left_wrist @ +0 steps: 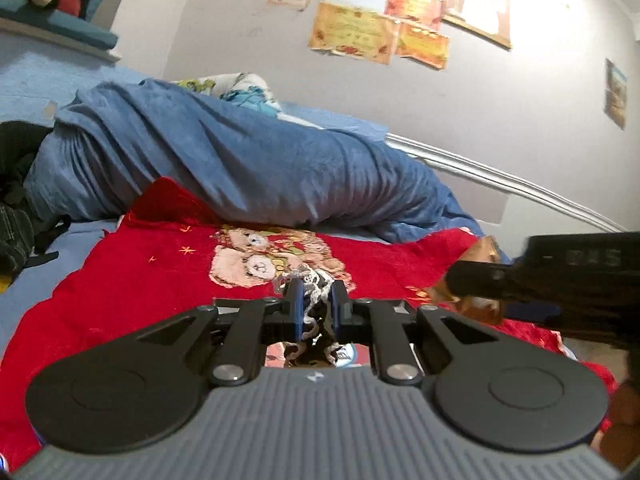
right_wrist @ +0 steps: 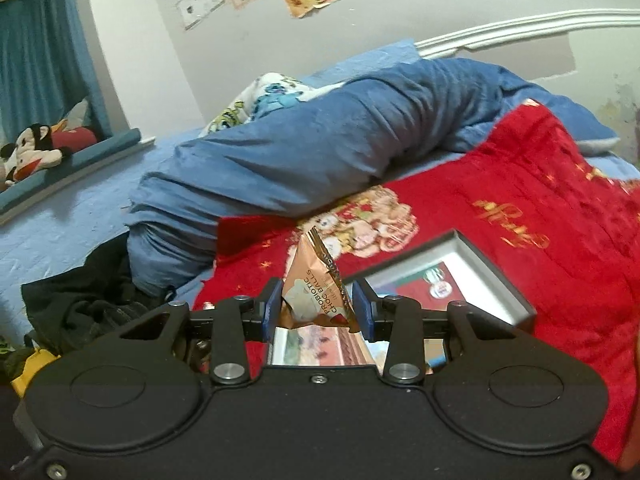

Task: Organize objects
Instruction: 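Carry scrunchie in left gripper and packet in right gripper over the black box, then open both grippers to drop scrunchie and packet into the box, then grasp blue binder clip with left gripper while right gripper returns to the pile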

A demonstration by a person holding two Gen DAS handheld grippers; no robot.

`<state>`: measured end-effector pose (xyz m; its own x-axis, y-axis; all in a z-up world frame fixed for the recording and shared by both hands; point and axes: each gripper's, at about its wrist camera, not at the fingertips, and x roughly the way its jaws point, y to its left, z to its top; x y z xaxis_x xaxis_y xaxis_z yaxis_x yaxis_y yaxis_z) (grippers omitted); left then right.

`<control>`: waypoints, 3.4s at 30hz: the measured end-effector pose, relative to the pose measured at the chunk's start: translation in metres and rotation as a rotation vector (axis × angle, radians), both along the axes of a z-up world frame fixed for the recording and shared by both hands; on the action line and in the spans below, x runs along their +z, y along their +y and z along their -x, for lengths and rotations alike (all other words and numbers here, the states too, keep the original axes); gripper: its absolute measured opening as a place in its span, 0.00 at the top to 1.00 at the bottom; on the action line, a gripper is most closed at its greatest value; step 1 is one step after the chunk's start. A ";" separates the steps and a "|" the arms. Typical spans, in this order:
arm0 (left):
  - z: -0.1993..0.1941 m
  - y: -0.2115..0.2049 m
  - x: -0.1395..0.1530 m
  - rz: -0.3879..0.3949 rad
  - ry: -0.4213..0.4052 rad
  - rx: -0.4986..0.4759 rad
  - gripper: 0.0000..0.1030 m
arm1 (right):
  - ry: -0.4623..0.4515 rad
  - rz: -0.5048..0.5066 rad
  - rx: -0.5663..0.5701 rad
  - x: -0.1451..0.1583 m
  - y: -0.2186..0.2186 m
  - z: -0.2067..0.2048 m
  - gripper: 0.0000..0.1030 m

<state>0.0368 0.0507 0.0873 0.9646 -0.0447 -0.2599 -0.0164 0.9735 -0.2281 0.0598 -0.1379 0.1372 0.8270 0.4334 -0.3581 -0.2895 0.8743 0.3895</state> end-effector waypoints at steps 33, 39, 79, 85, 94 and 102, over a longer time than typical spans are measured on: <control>-0.073 0.011 -0.098 -0.051 0.250 0.040 0.82 | 0.260 0.170 0.089 -0.134 0.072 -0.126 0.64; -0.074 0.015 -0.101 -0.032 0.274 0.049 0.82 | 0.279 0.165 0.090 -0.140 0.071 -0.126 0.64; -0.051 0.032 -0.069 0.089 0.170 0.106 0.20 | 0.160 0.076 0.071 -0.079 0.045 -0.093 0.25; -0.041 0.023 -0.050 0.056 0.103 0.108 0.15 | 0.106 0.089 0.036 -0.052 0.027 -0.065 0.20; -0.007 0.014 -0.037 -0.033 0.035 0.091 0.06 | 0.040 0.108 -0.055 -0.032 -0.009 -0.014 0.10; 0.017 -0.006 -0.055 -0.029 0.167 -0.016 0.05 | 0.065 0.057 -0.051 -0.068 -0.026 0.017 0.10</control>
<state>0.0201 0.0445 0.0318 0.9071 -0.0498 -0.4179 -0.0364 0.9800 -0.1957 0.0429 -0.1639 0.0692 0.8215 0.3692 -0.4345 -0.2201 0.9083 0.3557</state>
